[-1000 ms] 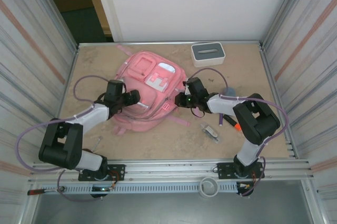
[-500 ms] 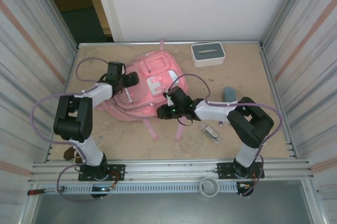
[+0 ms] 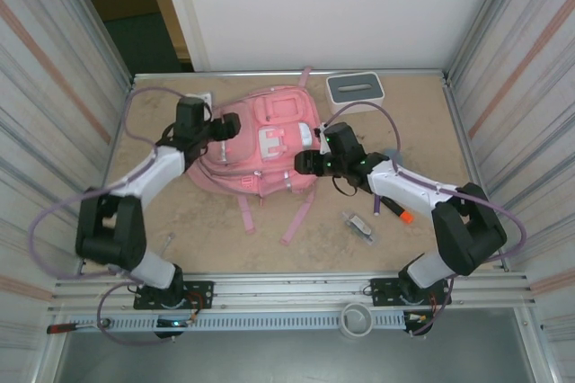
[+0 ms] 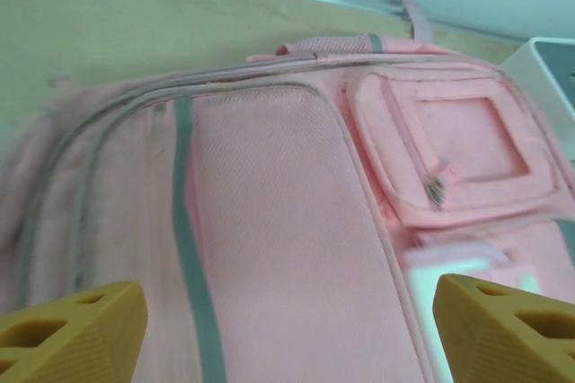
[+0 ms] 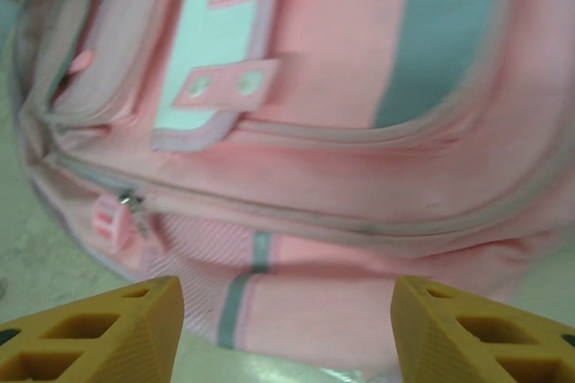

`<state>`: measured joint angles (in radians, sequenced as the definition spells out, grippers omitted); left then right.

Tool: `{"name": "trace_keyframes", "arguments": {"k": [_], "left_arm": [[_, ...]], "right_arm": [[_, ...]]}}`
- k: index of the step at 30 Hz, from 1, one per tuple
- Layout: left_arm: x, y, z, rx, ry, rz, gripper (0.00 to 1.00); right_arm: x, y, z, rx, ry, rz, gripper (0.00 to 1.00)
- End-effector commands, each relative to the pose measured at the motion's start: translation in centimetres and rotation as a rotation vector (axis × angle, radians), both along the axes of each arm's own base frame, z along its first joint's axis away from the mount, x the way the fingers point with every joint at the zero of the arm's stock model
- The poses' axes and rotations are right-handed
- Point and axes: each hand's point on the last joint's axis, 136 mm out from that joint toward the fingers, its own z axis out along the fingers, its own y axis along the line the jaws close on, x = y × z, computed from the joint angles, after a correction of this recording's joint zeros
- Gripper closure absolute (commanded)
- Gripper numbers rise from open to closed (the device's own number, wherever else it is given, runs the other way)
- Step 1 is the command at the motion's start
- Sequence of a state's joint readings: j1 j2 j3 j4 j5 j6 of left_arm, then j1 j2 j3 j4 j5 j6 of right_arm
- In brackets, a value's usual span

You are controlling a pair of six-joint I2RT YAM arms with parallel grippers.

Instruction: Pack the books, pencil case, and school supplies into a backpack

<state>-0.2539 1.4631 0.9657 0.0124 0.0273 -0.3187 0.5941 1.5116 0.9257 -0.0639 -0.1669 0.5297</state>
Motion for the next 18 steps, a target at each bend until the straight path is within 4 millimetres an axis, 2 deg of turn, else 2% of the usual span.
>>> {"name": "trace_keyframes", "arguments": {"k": [1, 6, 9, 14, 18], "left_arm": [[-4.6, 0.1, -1.1, 0.073, 0.026, 0.056, 0.17], [-10.7, -3.2, -3.9, 0.235, 0.089, -0.001, 0.17], [-12.6, -5.5, -4.6, 0.32, 0.1, -0.048, 0.2], [-13.6, -8.6, -5.6, 0.469, 0.125, -0.107, 0.33], [-13.2, -9.6, -6.7, 0.564, 0.155, -0.104, 0.45]], "right_arm": [[2.0, -2.5, -0.8, -0.04, 0.017, -0.096, 0.37], [2.7, -3.3, -2.3, -0.07, 0.032, -0.138, 0.35], [2.5, -3.7, -2.7, -0.077, 0.028, -0.151, 0.35], [2.2, -4.4, -2.7, -0.078, 0.014, -0.16, 0.35], [1.8, -4.7, -2.5, -0.065, 0.002, -0.16, 0.35]]}}
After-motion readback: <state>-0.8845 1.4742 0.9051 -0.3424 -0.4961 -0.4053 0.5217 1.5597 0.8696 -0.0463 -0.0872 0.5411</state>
